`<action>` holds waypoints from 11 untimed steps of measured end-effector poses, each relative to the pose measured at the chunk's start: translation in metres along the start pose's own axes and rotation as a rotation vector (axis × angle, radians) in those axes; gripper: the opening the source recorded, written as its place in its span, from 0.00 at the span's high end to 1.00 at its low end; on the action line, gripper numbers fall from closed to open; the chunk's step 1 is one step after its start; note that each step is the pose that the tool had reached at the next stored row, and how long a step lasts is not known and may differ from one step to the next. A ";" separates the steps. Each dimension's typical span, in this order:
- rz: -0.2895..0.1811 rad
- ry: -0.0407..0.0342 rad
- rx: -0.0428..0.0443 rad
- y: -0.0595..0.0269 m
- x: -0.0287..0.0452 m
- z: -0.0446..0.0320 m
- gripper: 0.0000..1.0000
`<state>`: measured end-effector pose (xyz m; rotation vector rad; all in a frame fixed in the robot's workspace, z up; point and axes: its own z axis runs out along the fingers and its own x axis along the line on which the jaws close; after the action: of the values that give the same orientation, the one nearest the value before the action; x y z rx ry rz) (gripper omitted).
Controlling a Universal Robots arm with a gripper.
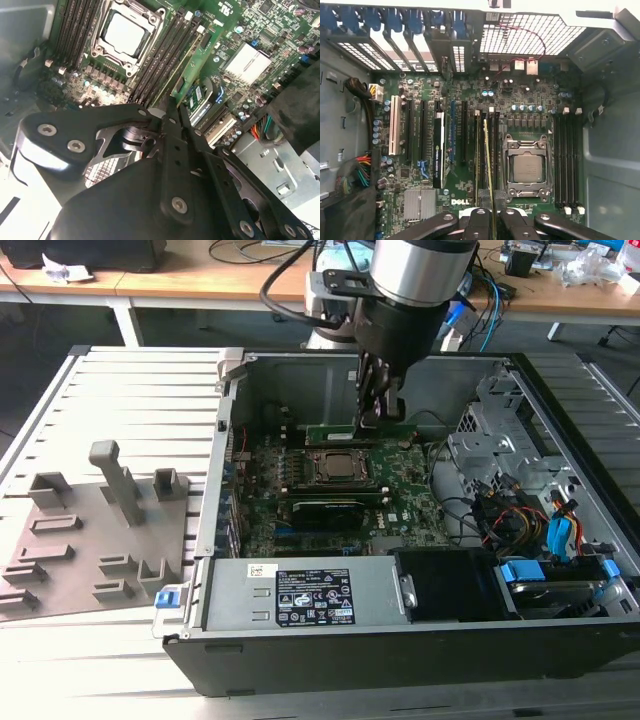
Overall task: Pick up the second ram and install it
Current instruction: 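Insert the second ram into the second slot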
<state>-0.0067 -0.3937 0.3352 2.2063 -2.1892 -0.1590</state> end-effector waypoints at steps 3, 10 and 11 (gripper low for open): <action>0.000 0.0000 0.0000 -0.0006 0.0003 0.0062 0.86; 0.000 0.0001 0.0000 -0.0016 0.0009 0.0171 0.86; 0.000 0.0001 -0.0001 -0.0017 0.0009 0.0183 0.86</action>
<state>-0.0067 -0.3937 0.3168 2.2062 -2.1891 -0.1589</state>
